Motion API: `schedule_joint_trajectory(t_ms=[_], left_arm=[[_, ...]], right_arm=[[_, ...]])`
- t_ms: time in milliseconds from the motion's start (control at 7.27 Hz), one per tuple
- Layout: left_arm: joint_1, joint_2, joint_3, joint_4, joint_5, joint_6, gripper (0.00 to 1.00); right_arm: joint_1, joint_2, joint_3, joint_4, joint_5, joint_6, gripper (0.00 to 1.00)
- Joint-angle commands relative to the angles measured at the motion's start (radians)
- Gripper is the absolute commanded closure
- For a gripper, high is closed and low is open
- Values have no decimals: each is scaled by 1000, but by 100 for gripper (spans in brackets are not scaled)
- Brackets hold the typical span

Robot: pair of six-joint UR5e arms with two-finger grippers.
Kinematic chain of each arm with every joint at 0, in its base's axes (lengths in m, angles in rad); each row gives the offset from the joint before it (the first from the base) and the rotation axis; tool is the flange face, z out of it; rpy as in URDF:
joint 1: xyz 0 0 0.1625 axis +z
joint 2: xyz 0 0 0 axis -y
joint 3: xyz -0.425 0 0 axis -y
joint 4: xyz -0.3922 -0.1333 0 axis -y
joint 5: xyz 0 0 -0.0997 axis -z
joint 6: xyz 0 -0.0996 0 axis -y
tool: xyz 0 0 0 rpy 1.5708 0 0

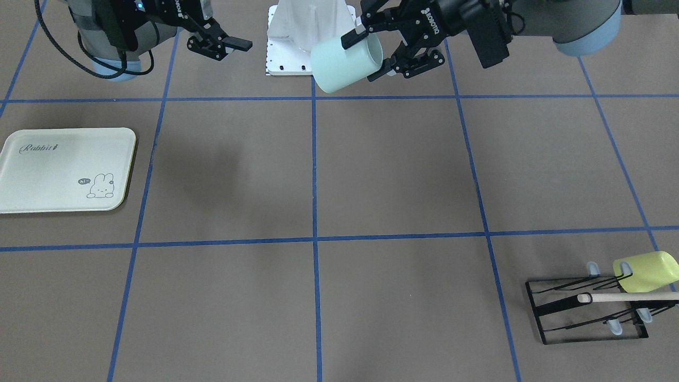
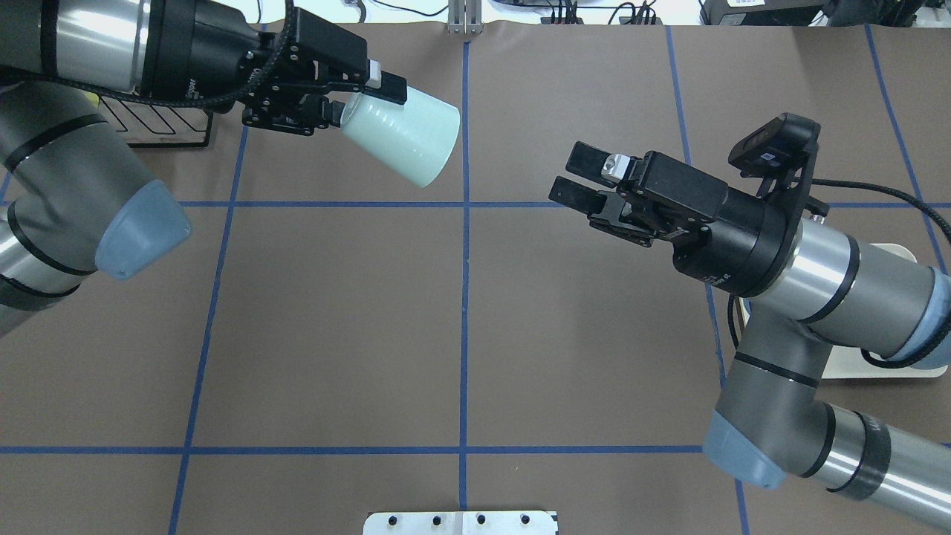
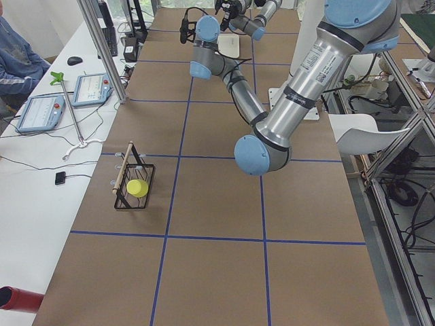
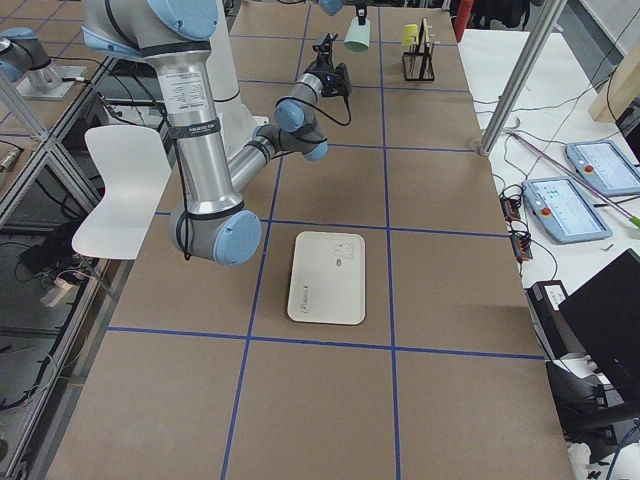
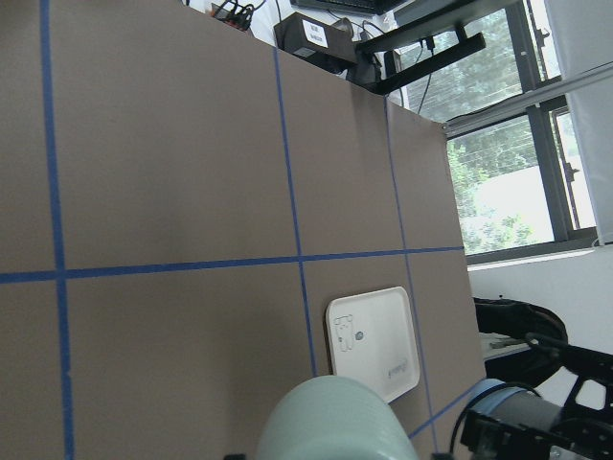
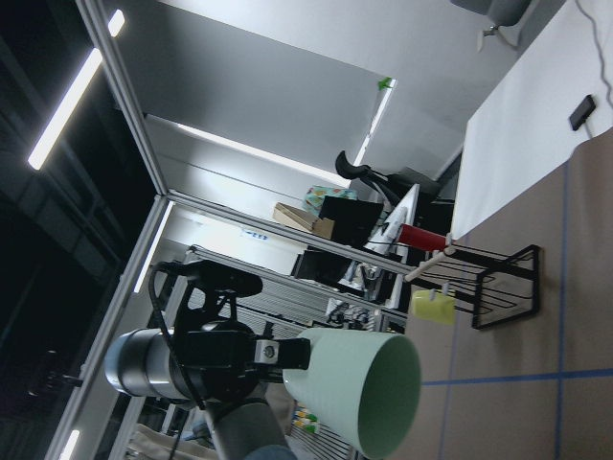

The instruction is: Left arm grabs green cup and hands to right arm on tray

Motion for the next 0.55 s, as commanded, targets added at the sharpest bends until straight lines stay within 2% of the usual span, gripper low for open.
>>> schedule_joint_trajectory(t_ms=[0, 412], left_arm=[[2, -20, 0, -121, 2, -132, 100], [29, -26, -3, -219, 0, -205, 100]], right_arm=[[-49, 42, 2, 30, -43, 1, 0], [-52, 66, 5, 32, -50, 4, 0]])
